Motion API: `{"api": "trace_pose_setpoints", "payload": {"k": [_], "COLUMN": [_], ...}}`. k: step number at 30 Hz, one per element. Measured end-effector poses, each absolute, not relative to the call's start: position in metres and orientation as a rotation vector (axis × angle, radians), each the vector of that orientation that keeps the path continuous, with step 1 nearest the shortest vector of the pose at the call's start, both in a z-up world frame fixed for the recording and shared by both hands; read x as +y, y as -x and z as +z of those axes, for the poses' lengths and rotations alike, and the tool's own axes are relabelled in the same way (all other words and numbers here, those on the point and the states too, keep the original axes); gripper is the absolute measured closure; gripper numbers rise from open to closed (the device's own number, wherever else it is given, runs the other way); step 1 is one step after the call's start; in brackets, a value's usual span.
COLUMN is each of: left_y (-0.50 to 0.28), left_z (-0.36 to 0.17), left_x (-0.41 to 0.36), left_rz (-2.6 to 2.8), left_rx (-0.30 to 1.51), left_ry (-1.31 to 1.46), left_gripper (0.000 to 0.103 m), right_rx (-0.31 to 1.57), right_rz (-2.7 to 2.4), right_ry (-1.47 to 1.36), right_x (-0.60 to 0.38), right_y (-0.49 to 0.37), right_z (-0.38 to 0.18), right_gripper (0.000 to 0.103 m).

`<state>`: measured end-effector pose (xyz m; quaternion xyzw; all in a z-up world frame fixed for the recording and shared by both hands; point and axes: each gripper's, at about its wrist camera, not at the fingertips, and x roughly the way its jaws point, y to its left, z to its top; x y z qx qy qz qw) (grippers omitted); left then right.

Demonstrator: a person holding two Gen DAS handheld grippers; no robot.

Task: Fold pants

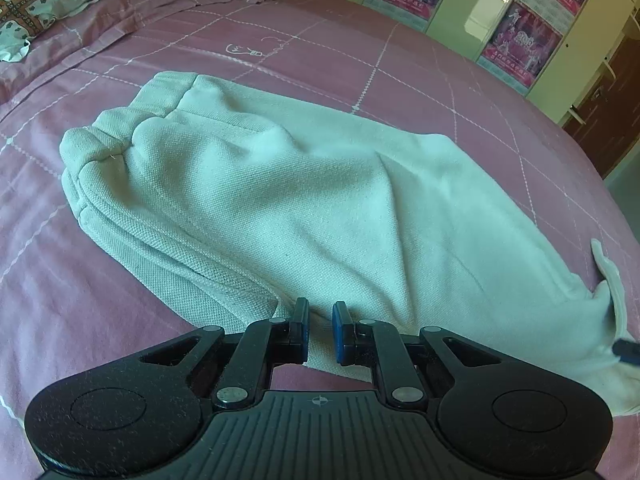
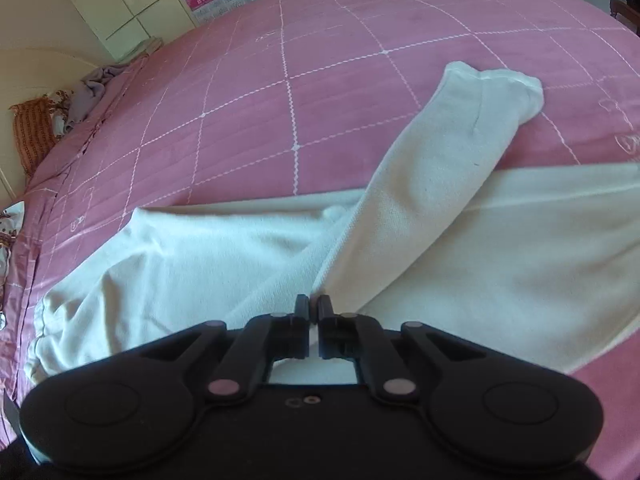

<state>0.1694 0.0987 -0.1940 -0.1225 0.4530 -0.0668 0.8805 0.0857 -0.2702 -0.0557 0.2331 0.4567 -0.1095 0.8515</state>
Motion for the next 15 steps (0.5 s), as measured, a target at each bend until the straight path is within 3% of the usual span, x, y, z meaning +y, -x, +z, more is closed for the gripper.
{"api": "trace_pose_setpoints", "payload": {"k": [7,15], "left_y": [-0.170,-0.166], "left_z": [-0.191,-0.172], "left_x": [0.091,0.063], "left_rz": [-0.126,-0.147], "left_rx": [0.943,0.927], "left_ry": [0.200,0.179], "left_gripper": [0.090,0.090], "right_rx": [1.020,0.917], "right_rz": [-0.261,-0.279], "right_ry": [-0.529,-0.470], "right_x": [-0.276,-0.293], "right_y": [-0.045,-0.052], "right_z": [-0.110,-0.075], "right_gripper": [0.098,0.074]}}
